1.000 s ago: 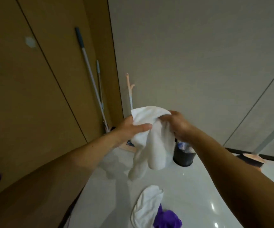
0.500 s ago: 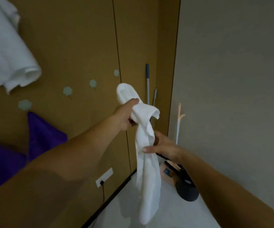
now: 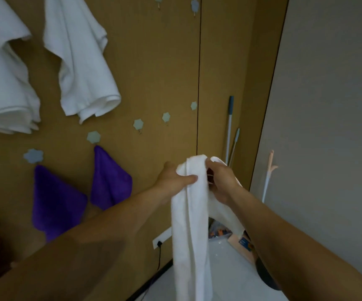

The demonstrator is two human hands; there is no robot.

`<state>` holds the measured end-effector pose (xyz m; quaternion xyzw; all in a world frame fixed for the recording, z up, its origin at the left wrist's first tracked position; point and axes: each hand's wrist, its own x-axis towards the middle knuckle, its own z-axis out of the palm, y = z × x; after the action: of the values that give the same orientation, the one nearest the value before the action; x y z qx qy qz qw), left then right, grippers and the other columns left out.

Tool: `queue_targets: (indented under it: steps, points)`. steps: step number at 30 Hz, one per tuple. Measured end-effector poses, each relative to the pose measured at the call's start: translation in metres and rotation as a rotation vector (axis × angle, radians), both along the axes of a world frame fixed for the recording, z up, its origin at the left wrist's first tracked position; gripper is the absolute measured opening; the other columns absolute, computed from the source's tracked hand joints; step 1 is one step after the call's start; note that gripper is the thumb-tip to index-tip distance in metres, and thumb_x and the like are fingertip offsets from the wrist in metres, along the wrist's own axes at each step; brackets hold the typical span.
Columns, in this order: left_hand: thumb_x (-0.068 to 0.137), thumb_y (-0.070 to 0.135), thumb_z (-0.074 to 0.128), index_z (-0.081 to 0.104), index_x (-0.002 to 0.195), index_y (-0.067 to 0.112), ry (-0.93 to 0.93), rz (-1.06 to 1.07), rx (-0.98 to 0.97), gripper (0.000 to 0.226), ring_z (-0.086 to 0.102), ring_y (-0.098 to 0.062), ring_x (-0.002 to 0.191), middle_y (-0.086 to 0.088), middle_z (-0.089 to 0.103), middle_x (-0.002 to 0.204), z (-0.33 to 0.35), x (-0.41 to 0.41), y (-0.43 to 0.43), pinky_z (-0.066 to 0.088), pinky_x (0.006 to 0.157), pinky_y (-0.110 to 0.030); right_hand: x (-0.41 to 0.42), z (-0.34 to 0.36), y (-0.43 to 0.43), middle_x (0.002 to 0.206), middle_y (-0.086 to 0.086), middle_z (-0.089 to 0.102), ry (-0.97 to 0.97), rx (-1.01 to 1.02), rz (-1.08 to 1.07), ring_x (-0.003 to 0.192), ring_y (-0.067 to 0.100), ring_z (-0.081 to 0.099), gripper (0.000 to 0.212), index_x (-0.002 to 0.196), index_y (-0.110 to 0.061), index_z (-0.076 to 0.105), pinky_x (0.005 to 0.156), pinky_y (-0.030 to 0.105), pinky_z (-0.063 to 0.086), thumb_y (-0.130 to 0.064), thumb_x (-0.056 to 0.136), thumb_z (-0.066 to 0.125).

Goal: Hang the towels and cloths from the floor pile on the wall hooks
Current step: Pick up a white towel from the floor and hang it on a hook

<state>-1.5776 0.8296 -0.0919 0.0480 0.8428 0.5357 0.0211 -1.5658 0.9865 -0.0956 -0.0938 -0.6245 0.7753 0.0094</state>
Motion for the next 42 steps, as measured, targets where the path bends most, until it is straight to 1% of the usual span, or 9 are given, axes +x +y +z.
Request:
queue_targets:
  steps: [3, 7, 12, 17, 23, 28, 34, 39, 42]
  points:
    - [0.07, 0.048, 0.076, 0.042, 0.133, 0.019, 0.218, 0.065, -0.221, 0.077, 0.054, -0.021, 0.11, 0.0, 0.045, 0.127, -0.001, 0.0, -0.013, 0.049, 0.089, -0.035, 0.002, 0.004, -0.01, 0.102, 0.014, 0.071, 0.028, -0.006, -0.047, 0.096, 0.031, 0.068, 0.024, 0.107, -0.01, 0.064, 0.09, 0.048, 0.054, -0.027, 0.096, 0.051]
    - [0.085, 0.045, 0.065, 0.061, 0.084, 0.013, 0.058, -0.202, -0.07, 0.032, 0.064, -0.023, 0.086, -0.003, 0.066, 0.091, 0.003, 0.005, -0.018, 0.053, 0.076, -0.035, 0.003, 0.016, -0.023, 0.109, 0.014, 0.068, 0.081, -0.019, -0.103, 0.1, 0.03, 0.066, 0.031, 0.12, -0.01, 0.058, 0.087, 0.045, 0.055, -0.029, 0.098, 0.049]
    - [0.092, 0.035, 0.061, 0.066, 0.1, 0.011, -0.053, -0.197, 0.353, 0.026, 0.068, -0.026, 0.096, -0.007, 0.073, 0.102, 0.021, 0.004, -0.024, 0.054, 0.09, -0.045, 0.0, 0.029, -0.014, 0.102, 0.008, 0.069, 0.07, 0.092, -0.251, 0.096, 0.027, 0.064, 0.03, 0.1, -0.015, 0.065, 0.087, 0.043, 0.052, -0.04, 0.095, 0.05]
    - [0.095, 0.028, 0.056, 0.051, 0.134, 0.009, -0.135, -0.054, 0.658, 0.043, 0.054, -0.028, 0.121, -0.009, 0.057, 0.133, 0.053, -0.015, -0.045, 0.039, 0.108, -0.046, -0.003, 0.027, 0.005, 0.128, 0.007, 0.055, -0.036, -0.06, -0.374, 0.114, 0.031, 0.054, 0.044, 0.136, -0.009, 0.049, 0.094, 0.039, 0.043, -0.033, 0.099, 0.047]
    - [0.097, 0.02, 0.053, 0.054, 0.131, 0.002, -0.212, 0.018, 0.774, 0.039, 0.054, -0.033, 0.121, -0.016, 0.058, 0.13, 0.067, -0.026, -0.068, 0.04, 0.107, -0.047, 0.007, 0.05, 0.042, 0.078, 0.008, 0.069, 0.177, -0.316, -0.253, 0.071, 0.022, 0.068, 0.013, 0.096, -0.005, 0.063, 0.065, 0.034, 0.054, -0.014, 0.095, 0.055]
    - [0.097, 0.019, 0.053, 0.057, 0.127, 0.0, -0.186, 0.065, 0.733, 0.036, 0.058, -0.032, 0.114, -0.016, 0.06, 0.127, 0.063, -0.027, -0.074, 0.044, 0.102, -0.044, 0.024, -0.002, 0.035, 0.055, 0.004, 0.05, -0.075, -0.093, -0.031, 0.048, 0.02, 0.049, 0.025, 0.07, -0.013, 0.052, 0.054, 0.032, 0.045, -0.013, 0.094, 0.048]
    - [0.097, 0.026, 0.054, 0.053, 0.132, 0.005, -0.084, 0.22, 0.664, 0.041, 0.056, -0.028, 0.112, -0.011, 0.058, 0.128, 0.056, -0.03, -0.087, 0.045, 0.1, -0.041, 0.004, 0.015, 0.078, 0.128, 0.016, 0.058, 0.101, -0.376, -0.496, 0.105, 0.028, 0.063, 0.043, 0.132, -0.007, 0.049, 0.085, 0.045, 0.054, -0.026, 0.094, 0.055]
    - [0.096, 0.024, 0.056, 0.054, 0.132, 0.006, -0.101, 0.206, 0.695, 0.04, 0.055, -0.03, 0.118, -0.012, 0.058, 0.129, 0.063, -0.024, -0.093, 0.043, 0.105, -0.044, 0.029, -0.007, 0.046, 0.109, 0.019, 0.069, -0.162, -0.059, -0.028, 0.093, 0.033, 0.067, 0.03, 0.115, -0.001, 0.064, 0.074, 0.043, 0.056, -0.019, 0.092, 0.058]
    - [0.096, 0.023, 0.056, 0.059, 0.124, 0.006, -0.09, 0.249, 0.72, 0.033, 0.058, -0.027, 0.11, -0.01, 0.061, 0.123, 0.067, -0.022, -0.098, 0.049, 0.096, -0.042, 0.02, 0.017, 0.061, 0.099, 0.017, 0.073, 0.081, -0.293, -0.098, 0.083, 0.028, 0.072, 0.02, 0.103, -0.002, 0.067, 0.064, 0.038, 0.058, -0.016, 0.092, 0.057]
